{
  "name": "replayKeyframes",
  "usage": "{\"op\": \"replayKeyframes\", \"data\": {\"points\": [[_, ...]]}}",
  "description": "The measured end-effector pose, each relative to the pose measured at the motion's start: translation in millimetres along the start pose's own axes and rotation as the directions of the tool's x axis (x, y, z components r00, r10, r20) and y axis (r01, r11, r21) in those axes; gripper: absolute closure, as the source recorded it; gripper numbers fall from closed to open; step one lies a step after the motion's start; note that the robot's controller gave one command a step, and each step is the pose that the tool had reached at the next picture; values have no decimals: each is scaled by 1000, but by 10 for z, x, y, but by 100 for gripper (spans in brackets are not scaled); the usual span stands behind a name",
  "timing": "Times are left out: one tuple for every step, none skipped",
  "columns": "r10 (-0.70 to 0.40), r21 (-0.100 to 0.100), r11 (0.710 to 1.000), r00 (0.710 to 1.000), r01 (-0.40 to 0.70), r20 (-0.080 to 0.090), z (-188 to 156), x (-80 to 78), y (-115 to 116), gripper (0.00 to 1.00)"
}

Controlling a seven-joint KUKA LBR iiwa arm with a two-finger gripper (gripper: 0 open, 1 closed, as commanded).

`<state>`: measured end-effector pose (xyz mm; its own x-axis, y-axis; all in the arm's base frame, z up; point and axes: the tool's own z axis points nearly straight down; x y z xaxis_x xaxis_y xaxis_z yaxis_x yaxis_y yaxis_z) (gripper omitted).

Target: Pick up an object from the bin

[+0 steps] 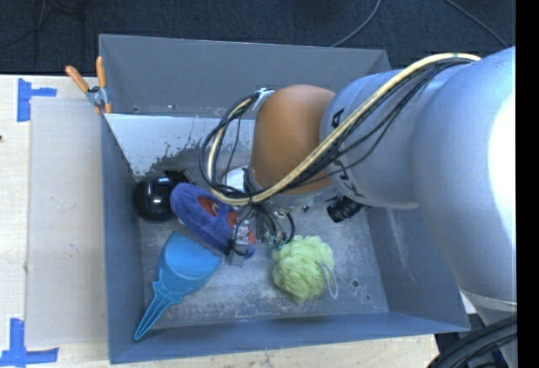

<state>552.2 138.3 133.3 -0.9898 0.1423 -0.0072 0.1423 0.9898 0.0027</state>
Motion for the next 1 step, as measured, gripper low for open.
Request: {"op": "replayKeyframes", "data": {"points": [[-60,4,998,998,60,-8,651,-290,119,100]]}}
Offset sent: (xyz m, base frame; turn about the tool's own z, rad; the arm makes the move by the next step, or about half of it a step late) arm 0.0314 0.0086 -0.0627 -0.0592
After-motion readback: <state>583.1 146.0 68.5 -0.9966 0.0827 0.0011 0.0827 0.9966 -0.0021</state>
